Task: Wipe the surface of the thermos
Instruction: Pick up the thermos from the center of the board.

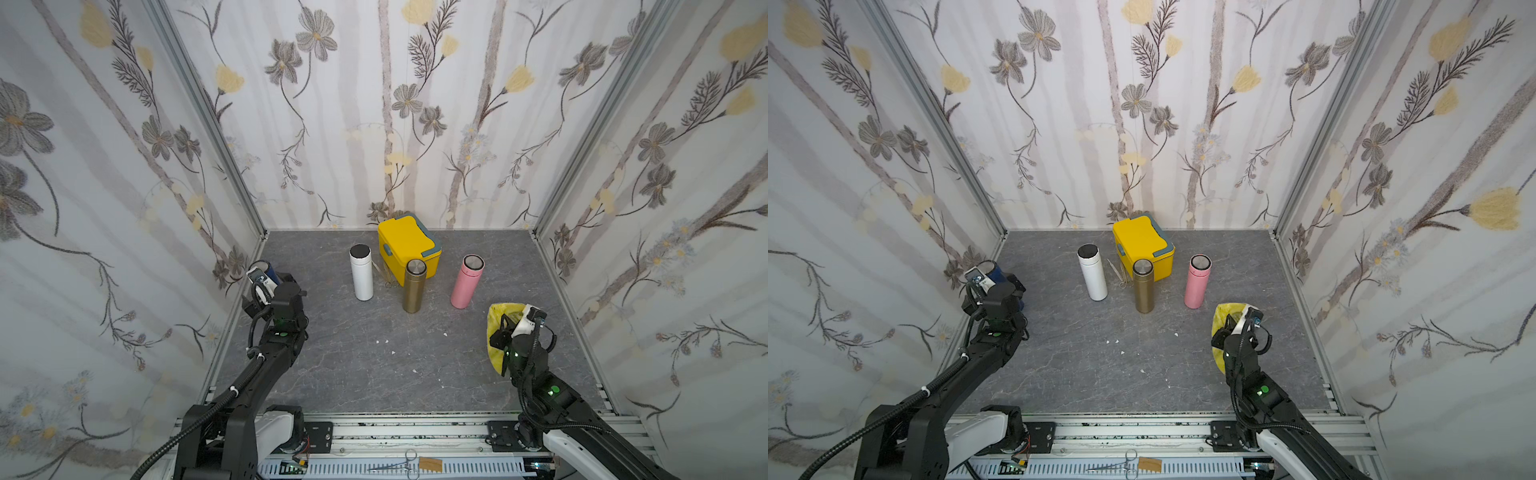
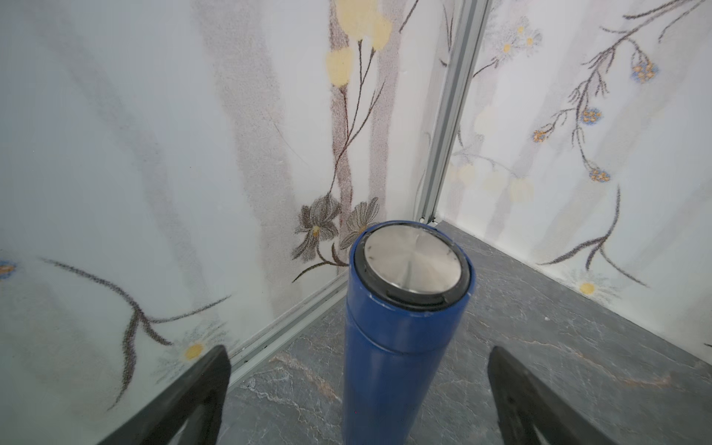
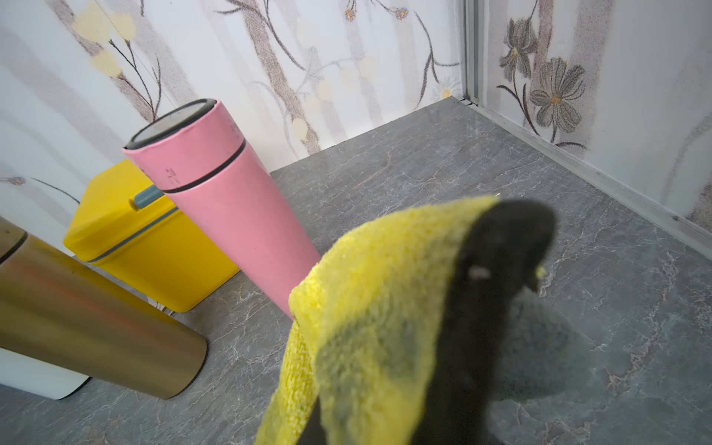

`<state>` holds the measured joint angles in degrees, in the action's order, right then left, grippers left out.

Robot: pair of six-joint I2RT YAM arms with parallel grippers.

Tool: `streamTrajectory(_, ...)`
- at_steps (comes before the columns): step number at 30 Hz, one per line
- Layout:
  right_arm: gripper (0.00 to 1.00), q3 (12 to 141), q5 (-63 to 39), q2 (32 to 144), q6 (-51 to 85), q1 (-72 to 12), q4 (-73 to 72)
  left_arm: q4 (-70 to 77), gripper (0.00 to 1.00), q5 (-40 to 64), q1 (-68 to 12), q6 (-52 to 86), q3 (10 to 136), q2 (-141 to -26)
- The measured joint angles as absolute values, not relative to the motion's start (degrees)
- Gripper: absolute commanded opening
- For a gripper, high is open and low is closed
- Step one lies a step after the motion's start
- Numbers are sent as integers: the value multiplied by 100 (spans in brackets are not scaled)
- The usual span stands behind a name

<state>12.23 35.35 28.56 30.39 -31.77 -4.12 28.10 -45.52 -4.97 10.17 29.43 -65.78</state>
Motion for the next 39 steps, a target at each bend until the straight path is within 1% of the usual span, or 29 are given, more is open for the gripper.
streamTrajectory(7, 0, 1179, 3417, 2696, 3037, -3144, -414, 3638, 100, -4427, -408, 447, 3245, -7273)
streamTrajectory(22, 0, 1170, 3336, 2659, 3037, -3111, -414, 4687, 100, -4390, -250, -139, 3573, -8954)
streamTrajectory(39, 0, 1170, 3330, 2709, 3037, -3098, -419, 5588, 100, -4383, 32, -613, 3721, -9419)
